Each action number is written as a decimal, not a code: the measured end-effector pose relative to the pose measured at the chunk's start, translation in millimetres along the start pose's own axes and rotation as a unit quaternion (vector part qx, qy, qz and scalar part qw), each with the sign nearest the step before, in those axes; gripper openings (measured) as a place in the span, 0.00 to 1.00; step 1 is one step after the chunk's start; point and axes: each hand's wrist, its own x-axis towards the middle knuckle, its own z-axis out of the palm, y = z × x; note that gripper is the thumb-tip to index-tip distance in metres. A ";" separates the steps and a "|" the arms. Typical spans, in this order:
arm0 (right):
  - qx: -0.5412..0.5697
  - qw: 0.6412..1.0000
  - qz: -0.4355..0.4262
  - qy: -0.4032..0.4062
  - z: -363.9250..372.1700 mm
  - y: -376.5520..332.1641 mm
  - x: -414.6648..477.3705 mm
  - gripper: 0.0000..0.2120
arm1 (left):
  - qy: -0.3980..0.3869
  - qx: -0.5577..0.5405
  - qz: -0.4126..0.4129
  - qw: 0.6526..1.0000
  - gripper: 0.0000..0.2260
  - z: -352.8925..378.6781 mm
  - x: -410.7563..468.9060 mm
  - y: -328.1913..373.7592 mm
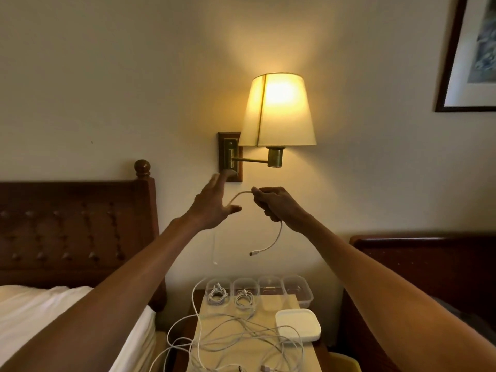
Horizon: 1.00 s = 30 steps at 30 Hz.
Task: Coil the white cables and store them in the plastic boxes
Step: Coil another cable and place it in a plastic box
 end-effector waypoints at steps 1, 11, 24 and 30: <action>-0.001 1.000 0.001 -0.002 -0.3 -1.5 -1.2 0.19 | -0.018 0.002 0.034 0.999 0.26 1.9 -0.3 4.1; 0.039 0.997 0.062 -0.036 -13.4 1.8 -14.9 0.18 | 0.141 -0.036 -0.024 0.989 0.09 -10.4 5.6 -21.3; 0.462 0.875 0.125 0.077 -3.7 1.0 6.9 0.16 | -0.271 0.019 -0.060 0.960 0.14 19.5 -18.7 15.6; 0.396 0.904 0.109 0.116 8.5 19.0 12.7 0.14 | -0.325 0.038 0.023 0.945 0.16 9.7 -17.7 54.2</action>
